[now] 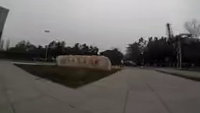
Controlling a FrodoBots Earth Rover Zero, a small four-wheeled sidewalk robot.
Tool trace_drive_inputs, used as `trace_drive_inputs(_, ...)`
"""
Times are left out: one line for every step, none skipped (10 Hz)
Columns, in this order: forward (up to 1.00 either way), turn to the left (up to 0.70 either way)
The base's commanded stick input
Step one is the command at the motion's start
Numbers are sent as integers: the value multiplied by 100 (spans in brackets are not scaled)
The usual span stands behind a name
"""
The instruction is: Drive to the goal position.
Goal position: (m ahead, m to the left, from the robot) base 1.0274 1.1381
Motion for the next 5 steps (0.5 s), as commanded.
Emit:
trace_drive_inputs(70,-36)
trace_drive_inputs(70,-25)
trace_drive_inputs(70,-3)
trace_drive_inputs(70,-1)
trace_drive_inputs(70,-1)
